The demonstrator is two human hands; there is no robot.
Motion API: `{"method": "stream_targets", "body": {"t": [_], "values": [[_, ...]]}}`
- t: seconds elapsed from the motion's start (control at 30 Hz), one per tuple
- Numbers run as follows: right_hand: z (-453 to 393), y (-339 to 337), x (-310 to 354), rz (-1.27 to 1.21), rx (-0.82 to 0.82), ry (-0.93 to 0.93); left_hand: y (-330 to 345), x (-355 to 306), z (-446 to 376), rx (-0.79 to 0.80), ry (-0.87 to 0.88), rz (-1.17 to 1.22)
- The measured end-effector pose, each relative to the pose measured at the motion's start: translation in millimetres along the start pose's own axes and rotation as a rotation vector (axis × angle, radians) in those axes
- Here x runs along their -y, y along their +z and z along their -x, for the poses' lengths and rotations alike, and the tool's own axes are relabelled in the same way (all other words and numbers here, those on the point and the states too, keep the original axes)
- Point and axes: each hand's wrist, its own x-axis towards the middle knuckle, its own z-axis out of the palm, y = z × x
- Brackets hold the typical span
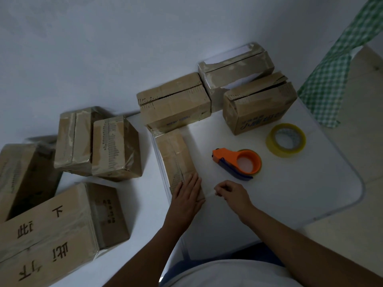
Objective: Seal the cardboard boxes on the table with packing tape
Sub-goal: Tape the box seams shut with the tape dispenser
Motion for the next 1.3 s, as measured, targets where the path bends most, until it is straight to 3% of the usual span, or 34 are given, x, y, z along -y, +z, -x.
{"method": "stream_targets", "body": {"t": [0.17, 0.43, 0.57, 0.87, 1.2, 1.3], "values": [[-3, -2, 3, 0.006, 0.046, 0.009, 1, -7, -2, -0.011, -0.027, -0.098], [-7, 2, 2, 0.097, 0.074, -0.023, -16, 5, 10, 0.036, 0.008, -0.023], [-11, 9, 4, 0.123, 0.07, -0.059, -18, 17, 20, 0.184, -0.016, -0.092], [-18, 36, 16, 0.195, 0.051, -0.242, -17, 19, 18, 0.265, -0.005, -0.109], [-16, 40, 17, 0.049, -0.046, -0.032, -17, 18, 18, 0.24, -0.004, -0.091], [-2, 32, 12, -0.091, 0.033, 0.022, -15, 18, 18, 0.233, -0.011, -0.083]]}}
